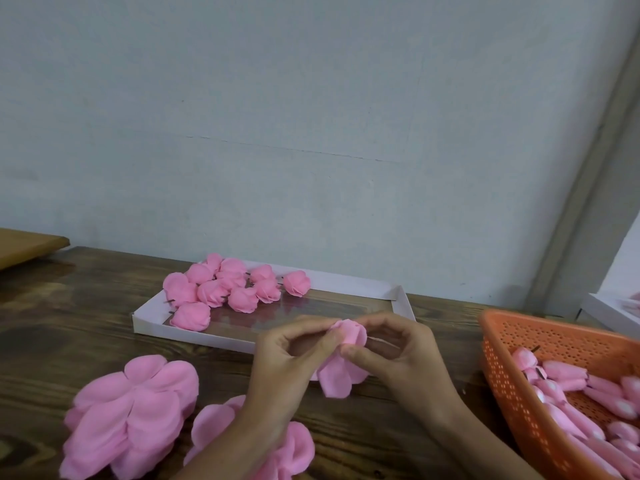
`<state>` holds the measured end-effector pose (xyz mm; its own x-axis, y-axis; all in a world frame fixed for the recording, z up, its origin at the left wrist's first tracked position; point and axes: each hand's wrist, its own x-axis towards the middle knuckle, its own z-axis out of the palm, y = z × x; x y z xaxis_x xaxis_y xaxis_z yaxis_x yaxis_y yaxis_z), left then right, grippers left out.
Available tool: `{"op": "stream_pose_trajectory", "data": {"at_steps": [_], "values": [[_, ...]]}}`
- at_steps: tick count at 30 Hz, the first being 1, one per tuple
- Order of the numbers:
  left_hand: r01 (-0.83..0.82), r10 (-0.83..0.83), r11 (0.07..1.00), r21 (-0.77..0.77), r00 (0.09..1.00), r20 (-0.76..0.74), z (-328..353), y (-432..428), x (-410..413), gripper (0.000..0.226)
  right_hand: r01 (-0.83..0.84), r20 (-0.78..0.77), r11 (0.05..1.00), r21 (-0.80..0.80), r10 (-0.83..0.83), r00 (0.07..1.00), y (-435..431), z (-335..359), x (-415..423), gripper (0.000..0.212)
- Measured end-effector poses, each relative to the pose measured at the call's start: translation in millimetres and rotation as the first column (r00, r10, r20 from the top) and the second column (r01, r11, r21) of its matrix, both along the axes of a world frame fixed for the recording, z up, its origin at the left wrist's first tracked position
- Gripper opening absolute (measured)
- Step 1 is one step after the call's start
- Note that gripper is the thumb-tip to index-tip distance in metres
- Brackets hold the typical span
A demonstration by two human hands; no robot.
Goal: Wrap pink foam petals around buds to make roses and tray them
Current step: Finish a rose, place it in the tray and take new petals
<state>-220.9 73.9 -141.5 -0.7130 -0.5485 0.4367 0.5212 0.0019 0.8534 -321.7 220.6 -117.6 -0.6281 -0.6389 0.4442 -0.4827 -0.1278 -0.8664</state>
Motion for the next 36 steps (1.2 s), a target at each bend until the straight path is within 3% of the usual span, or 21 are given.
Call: {"op": "stream_pose_trajectory", "data": {"at_steps": [3,6,11,14,18,24,27,30,34,36], "values": [[0.023,-0.025,0.999,0.029,0.997,0.079,-1,-2,-1,0.034,0.010,0.018,0.999,-0.037,-0.010,1.000,3,2,-5,0.027],[-0.018,0.020,1.000,-0.016,0.987,0.161,-4,-5,-2,0.022,0.005,0.077,0.996,-0.087,0.001,0.997,4,3,-9,0.032],[-0.051,0.025,0.990,0.128,0.980,0.196,-7,-7,-2,0.011,-0.038,0.120,0.990,-0.133,0.055,0.991,7,-2,-11,0.029],[-0.056,0.033,0.992,0.111,0.979,0.200,-7,-7,-3,0.008,-0.109,0.089,0.987,-0.116,0.120,0.989,7,-3,-9,0.024],[-0.072,0.066,0.996,0.047,0.990,0.126,-4,-3,0,0.015,-0.209,0.016,0.976,-0.055,0.210,0.978,5,1,-4,0.022],[-0.099,0.100,0.995,-0.017,0.992,0.082,-3,-1,0,0.011,-0.135,-0.005,0.991,0.005,0.135,0.991,0,2,3,0.026],[-0.073,0.075,0.996,-0.044,0.996,0.041,1,2,3,0.027,-0.103,0.005,0.995,-0.010,0.103,0.995,0,2,2,0.025],[-0.032,0.033,0.999,-0.032,0.999,0.017,3,2,4,0.024,-0.073,0.028,0.996,-0.054,0.075,0.997,1,2,-1,0.027],[-0.035,0.035,0.999,0.001,0.999,0.002,2,2,3,0.025,-0.056,0.068,0.995,-0.079,0.062,0.996,2,3,-3,0.045],[-0.033,0.033,0.999,0.012,0.999,0.019,3,0,3,0.034,-0.040,0.071,0.995,-0.095,0.047,0.996,2,3,-6,0.041]]}}
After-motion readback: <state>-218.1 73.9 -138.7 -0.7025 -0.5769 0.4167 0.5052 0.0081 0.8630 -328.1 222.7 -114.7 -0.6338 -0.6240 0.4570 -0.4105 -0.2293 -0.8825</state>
